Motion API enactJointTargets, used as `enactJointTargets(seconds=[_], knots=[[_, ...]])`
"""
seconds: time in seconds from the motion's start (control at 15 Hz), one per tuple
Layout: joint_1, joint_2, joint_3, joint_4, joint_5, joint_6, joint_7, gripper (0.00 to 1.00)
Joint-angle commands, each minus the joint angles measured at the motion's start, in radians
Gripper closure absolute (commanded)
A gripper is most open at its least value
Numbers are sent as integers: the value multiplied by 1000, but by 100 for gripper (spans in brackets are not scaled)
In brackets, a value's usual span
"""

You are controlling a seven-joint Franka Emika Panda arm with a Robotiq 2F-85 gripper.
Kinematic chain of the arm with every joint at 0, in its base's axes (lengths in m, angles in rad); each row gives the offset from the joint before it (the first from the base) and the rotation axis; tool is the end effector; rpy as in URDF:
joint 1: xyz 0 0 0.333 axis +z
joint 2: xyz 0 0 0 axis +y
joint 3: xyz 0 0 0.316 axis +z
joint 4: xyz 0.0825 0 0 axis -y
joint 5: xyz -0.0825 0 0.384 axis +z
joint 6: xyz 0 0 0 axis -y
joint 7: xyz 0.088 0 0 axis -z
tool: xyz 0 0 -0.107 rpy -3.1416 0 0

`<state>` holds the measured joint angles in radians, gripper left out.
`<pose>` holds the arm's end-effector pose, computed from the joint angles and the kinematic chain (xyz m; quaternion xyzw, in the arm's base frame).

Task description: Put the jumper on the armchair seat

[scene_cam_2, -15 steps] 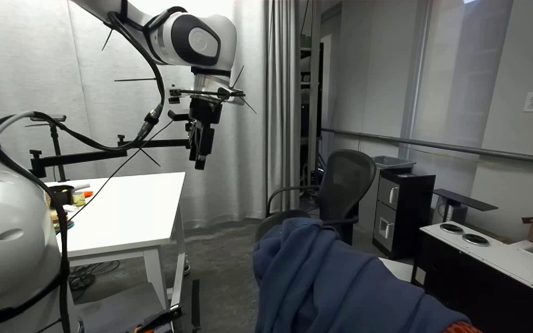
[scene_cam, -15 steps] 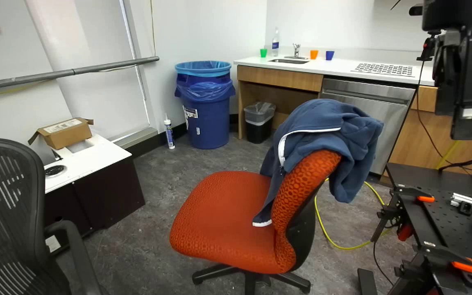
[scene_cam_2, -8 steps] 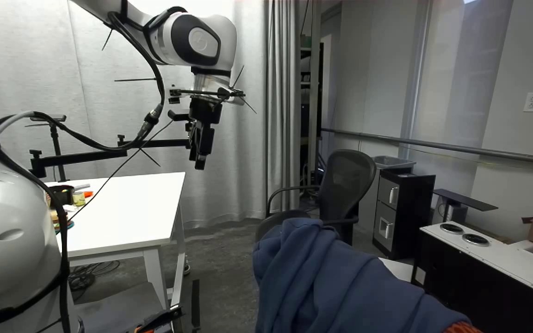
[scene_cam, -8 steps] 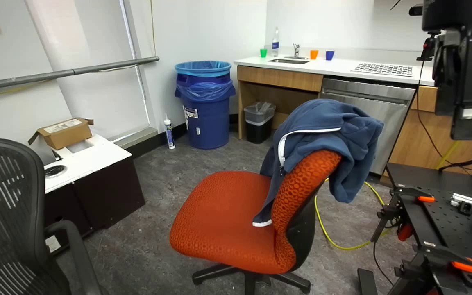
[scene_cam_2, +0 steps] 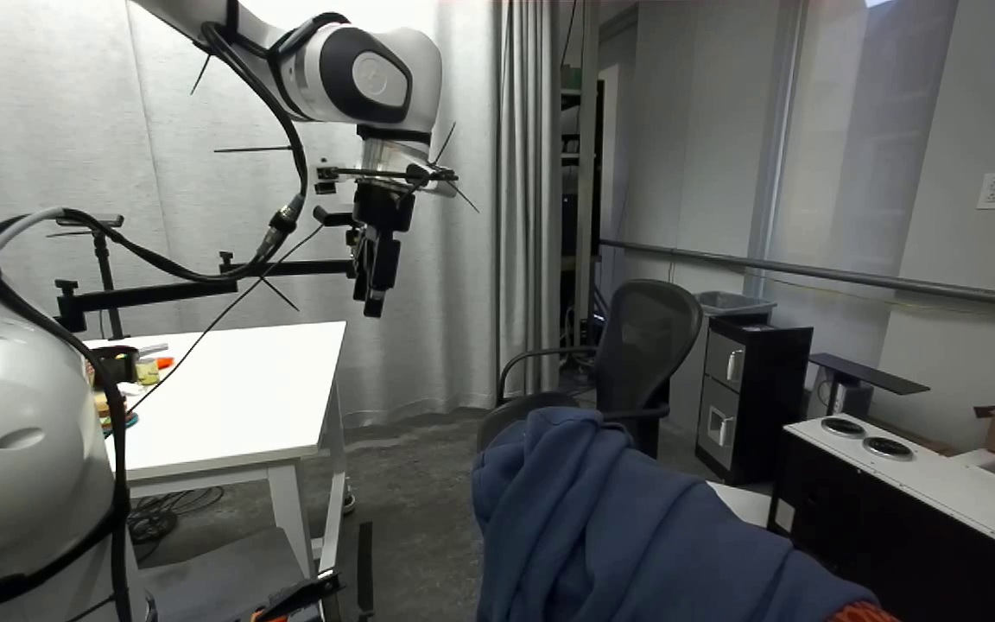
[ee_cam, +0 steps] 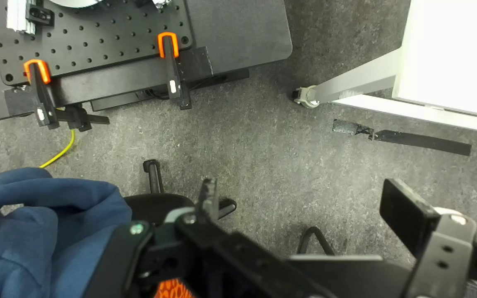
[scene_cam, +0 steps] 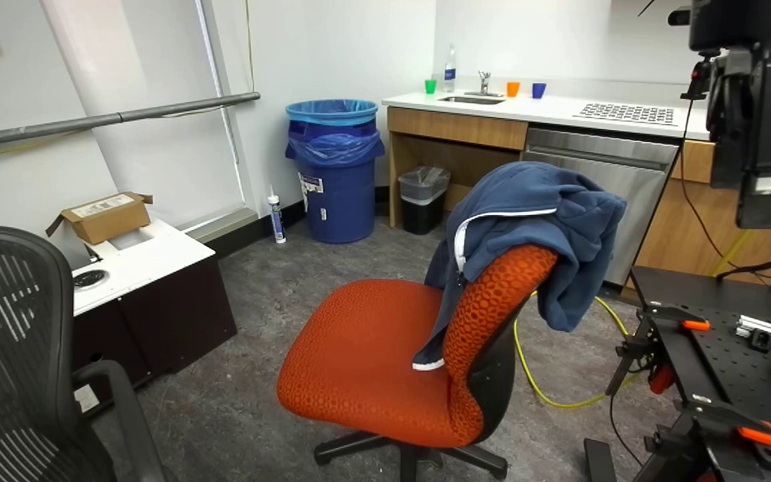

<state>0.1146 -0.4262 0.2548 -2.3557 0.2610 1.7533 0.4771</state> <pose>0.3668 0.1729 0.4712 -0.9876 0.1046 0.1131 0.0308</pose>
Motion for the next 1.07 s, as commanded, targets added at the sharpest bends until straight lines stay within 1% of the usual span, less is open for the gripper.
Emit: enactJointTargets(seconds=[0.0, 0.27, 0.4, 0.73, 1.0], knots=[[3, 1, -3, 1, -2, -1, 1, 0], [-7, 6, -15, 8, -14, 22, -11, 0], [-11, 14, -17, 11, -39, 25, -24, 0], [-22, 41, -22, 24, -156, 22, -58, 0], [-33, 34, -39, 25, -254, 42, -90, 0]])
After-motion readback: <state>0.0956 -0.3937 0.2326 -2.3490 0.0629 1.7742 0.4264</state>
